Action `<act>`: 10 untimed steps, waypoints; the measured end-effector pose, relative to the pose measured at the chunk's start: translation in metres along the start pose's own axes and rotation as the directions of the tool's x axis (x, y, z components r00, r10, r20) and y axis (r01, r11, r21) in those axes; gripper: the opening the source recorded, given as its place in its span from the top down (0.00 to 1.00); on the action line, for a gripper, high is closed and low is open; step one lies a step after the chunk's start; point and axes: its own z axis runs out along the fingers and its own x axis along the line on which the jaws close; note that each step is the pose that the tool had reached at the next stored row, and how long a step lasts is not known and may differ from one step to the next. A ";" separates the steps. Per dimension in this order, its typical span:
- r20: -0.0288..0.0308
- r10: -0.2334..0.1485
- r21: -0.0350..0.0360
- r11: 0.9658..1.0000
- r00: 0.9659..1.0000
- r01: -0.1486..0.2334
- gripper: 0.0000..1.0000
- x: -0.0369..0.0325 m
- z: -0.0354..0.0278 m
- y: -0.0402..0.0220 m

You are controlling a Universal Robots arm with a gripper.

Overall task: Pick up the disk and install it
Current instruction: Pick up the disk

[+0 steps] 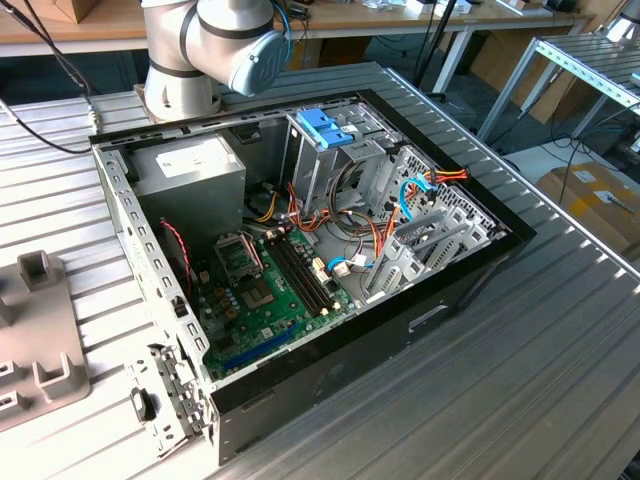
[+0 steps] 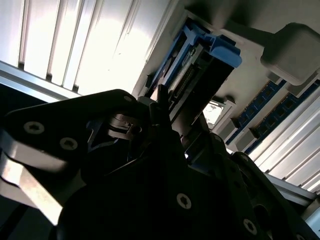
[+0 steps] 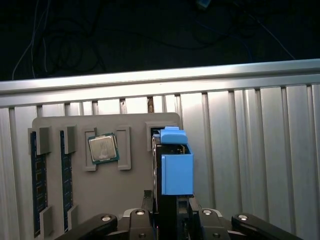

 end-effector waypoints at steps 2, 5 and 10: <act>0.000 0.000 0.000 1.000 1.000 0.000 0.65 0.0000 -0.0026 0.0001; 0.000 0.000 0.000 1.000 1.000 0.000 0.65 -0.0001 -0.0076 0.0002; 0.000 0.000 0.000 1.000 1.000 0.000 0.65 -0.0003 -0.0171 0.0003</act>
